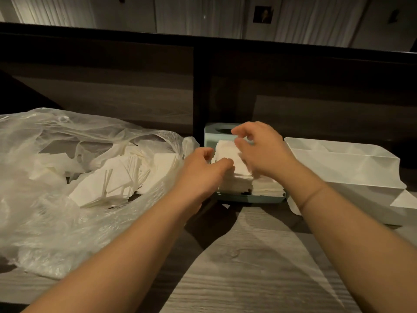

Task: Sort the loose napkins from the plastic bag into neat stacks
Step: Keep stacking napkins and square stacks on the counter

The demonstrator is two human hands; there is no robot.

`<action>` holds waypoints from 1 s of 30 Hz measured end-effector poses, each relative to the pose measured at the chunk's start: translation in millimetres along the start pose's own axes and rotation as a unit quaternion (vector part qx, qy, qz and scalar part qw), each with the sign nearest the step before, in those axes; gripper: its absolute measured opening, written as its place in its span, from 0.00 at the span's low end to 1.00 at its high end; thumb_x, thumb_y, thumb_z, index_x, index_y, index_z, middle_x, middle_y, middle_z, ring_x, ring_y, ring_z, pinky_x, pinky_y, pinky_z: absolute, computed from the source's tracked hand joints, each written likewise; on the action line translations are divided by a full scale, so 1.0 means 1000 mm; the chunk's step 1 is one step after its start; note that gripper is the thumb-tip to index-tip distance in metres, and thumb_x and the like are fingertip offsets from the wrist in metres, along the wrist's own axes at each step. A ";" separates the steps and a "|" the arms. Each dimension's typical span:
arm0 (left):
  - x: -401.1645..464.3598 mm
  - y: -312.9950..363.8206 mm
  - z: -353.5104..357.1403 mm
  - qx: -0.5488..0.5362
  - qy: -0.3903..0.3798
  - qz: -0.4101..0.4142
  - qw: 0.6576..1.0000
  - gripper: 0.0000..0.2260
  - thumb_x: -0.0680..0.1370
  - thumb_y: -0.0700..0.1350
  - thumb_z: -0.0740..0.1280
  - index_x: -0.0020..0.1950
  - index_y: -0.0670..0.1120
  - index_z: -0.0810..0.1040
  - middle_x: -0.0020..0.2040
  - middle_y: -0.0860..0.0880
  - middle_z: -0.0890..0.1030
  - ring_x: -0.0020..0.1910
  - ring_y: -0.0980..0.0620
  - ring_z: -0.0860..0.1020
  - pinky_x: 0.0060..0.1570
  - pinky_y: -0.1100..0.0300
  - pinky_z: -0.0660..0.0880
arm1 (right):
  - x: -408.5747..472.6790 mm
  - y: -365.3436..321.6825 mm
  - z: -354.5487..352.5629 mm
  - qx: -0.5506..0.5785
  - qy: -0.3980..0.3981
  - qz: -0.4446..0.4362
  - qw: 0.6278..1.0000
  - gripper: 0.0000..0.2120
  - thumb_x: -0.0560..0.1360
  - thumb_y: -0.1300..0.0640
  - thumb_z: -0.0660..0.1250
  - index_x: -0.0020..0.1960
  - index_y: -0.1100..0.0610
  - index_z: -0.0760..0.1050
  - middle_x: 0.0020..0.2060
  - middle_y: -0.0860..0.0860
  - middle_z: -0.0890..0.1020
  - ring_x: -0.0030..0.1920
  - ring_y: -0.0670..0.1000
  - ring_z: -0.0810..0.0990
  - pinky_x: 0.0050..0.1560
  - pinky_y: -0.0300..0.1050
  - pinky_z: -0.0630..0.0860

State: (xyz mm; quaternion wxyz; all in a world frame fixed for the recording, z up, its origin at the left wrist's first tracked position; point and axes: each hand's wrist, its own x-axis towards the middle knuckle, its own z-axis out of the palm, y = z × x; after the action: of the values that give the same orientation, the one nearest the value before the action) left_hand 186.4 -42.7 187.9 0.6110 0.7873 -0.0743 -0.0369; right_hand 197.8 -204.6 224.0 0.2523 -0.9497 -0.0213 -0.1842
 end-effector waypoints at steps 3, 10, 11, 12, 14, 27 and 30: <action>0.004 0.007 0.007 -0.045 -0.008 -0.008 0.999 0.31 0.78 0.60 0.63 0.81 0.57 0.63 0.78 0.53 0.69 0.72 0.50 0.71 0.70 0.49 0.70 | -0.021 -0.003 -0.001 -0.070 0.005 -0.076 0.995 0.12 0.84 0.50 0.60 0.65 0.44 0.78 0.60 0.42 0.76 0.66 0.46 0.69 0.66 0.48 0.60; 0.009 0.000 0.023 0.018 -0.036 -0.036 0.999 0.24 0.87 0.52 0.52 0.84 0.58 0.51 0.82 0.49 0.62 0.79 0.46 0.63 0.69 0.54 0.63 | -0.031 0.001 0.016 -0.100 -0.041 -0.112 0.988 0.12 0.83 0.54 0.62 0.61 0.48 0.82 0.55 0.47 0.81 0.57 0.50 0.76 0.61 0.52 0.73; 0.010 -0.002 0.023 0.022 -0.035 -0.038 0.998 0.24 0.88 0.52 0.52 0.84 0.59 0.51 0.82 0.49 0.62 0.79 0.46 0.63 0.69 0.54 0.64 | -0.032 0.000 0.016 -0.106 -0.043 -0.114 0.987 0.12 0.83 0.53 0.62 0.62 0.48 0.82 0.55 0.47 0.81 0.58 0.50 0.76 0.61 0.52 0.73; 0.010 -0.002 0.021 0.025 -0.036 -0.038 0.998 0.24 0.88 0.51 0.52 0.84 0.58 0.51 0.82 0.48 0.63 0.79 0.45 0.63 0.68 0.54 0.64 | -0.032 -0.001 0.016 -0.111 -0.045 -0.116 0.986 0.12 0.83 0.53 0.62 0.62 0.48 0.82 0.55 0.47 0.81 0.58 0.50 0.76 0.61 0.52 0.73; 0.008 0.002 0.018 0.040 -0.037 -0.033 0.998 0.25 0.87 0.49 0.53 0.84 0.57 0.52 0.81 0.47 0.64 0.78 0.45 0.65 0.64 0.56 0.65 | -0.032 -0.004 0.014 -0.116 -0.046 -0.109 0.986 0.12 0.82 0.53 0.63 0.62 0.47 0.82 0.57 0.46 0.81 0.59 0.50 0.77 0.62 0.55 0.73; -0.029 0.049 -0.109 0.041 -0.016 0.044 0.998 0.11 0.84 0.44 0.62 0.57 0.50 0.84 0.50 0.48 0.87 0.52 0.47 0.85 0.58 0.51 0.80 | -0.044 -0.097 0.032 0.189 0.172 -0.089 0.963 0.09 0.83 0.59 0.63 0.58 0.51 0.80 0.52 0.44 0.80 0.52 0.43 0.77 0.51 0.32 0.74; -0.025 0.029 -0.153 0.024 0.048 0.036 0.998 0.11 0.84 0.40 0.62 0.54 0.49 0.83 0.48 0.47 0.87 0.48 0.48 0.85 0.54 0.53 0.80 | -0.042 -0.124 0.046 0.259 0.157 -0.065 0.951 0.08 0.82 0.58 0.64 0.56 0.48 0.79 0.48 0.42 0.81 0.48 0.40 0.79 0.46 0.30 0.76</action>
State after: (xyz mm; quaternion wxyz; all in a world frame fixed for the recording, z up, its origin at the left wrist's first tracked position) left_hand 182.1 100.9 253.8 0.5960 0.7991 -0.0744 0.0250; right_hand 157.3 -71.8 230.4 0.4772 -0.8073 -0.0899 -0.3353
